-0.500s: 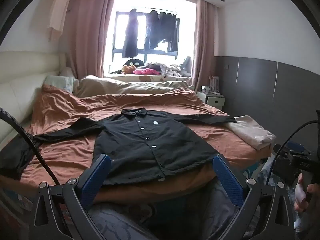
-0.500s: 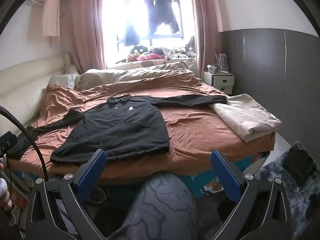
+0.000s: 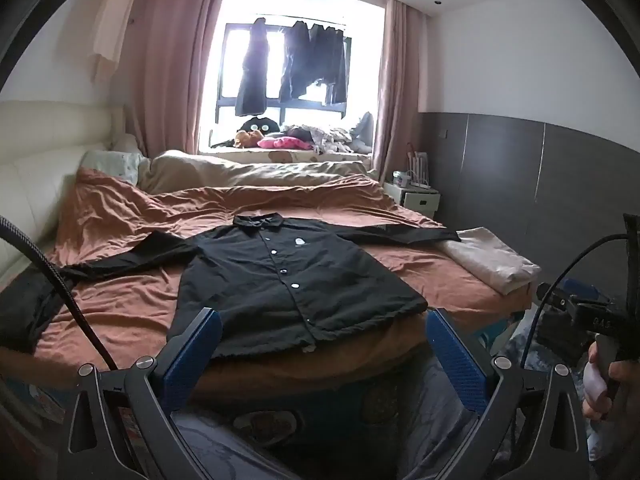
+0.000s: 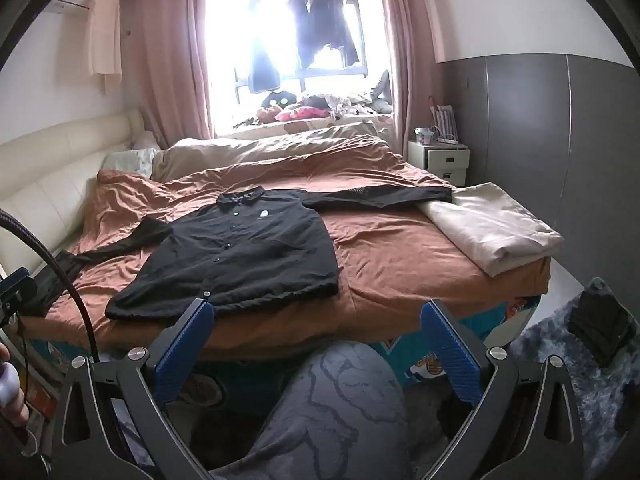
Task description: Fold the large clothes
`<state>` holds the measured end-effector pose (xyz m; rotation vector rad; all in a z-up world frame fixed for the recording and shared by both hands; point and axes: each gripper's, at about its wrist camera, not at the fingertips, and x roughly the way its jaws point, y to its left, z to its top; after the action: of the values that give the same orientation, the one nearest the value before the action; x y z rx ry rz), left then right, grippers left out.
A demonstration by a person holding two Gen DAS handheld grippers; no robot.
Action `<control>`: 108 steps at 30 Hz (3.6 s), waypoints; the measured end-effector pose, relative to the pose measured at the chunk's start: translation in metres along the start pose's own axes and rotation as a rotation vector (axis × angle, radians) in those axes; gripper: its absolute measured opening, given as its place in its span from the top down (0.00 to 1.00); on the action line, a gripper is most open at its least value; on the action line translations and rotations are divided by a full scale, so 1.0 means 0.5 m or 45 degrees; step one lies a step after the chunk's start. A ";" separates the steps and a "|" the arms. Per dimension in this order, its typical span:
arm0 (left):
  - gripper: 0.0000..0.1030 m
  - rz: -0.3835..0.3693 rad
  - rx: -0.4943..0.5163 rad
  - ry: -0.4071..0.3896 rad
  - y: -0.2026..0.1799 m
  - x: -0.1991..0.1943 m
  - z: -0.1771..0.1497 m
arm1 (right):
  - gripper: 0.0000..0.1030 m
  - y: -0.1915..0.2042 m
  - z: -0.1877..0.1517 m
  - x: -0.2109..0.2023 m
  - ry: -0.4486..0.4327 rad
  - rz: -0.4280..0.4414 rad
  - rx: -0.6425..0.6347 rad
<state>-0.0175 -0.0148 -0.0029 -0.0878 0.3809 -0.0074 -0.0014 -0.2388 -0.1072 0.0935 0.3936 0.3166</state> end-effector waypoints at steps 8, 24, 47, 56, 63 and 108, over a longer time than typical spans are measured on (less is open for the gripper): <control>0.00 -0.005 0.008 -0.004 -0.002 -0.005 -0.006 | 0.00 -0.005 0.004 -0.008 -0.011 0.001 0.013; 0.00 0.008 -0.022 0.011 0.021 -0.006 -0.009 | 0.00 0.001 0.005 0.001 -0.004 0.008 0.011; 0.00 0.007 -0.020 0.009 0.030 -0.003 -0.009 | 0.00 0.006 0.007 0.009 -0.016 0.008 0.023; 0.00 0.014 -0.023 0.014 0.035 -0.001 -0.008 | 0.00 0.005 0.004 0.013 -0.008 0.008 0.026; 0.00 0.021 -0.030 0.017 0.042 0.000 -0.007 | 0.00 0.004 0.004 0.015 -0.017 0.002 0.028; 0.06 0.387 -0.392 0.111 0.493 0.251 0.068 | 0.00 0.108 0.157 0.418 0.125 0.175 -0.063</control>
<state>0.1092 0.2304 -0.0396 -0.3334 0.4775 0.3493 0.1967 -0.1228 -0.1023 0.0568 0.4776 0.4679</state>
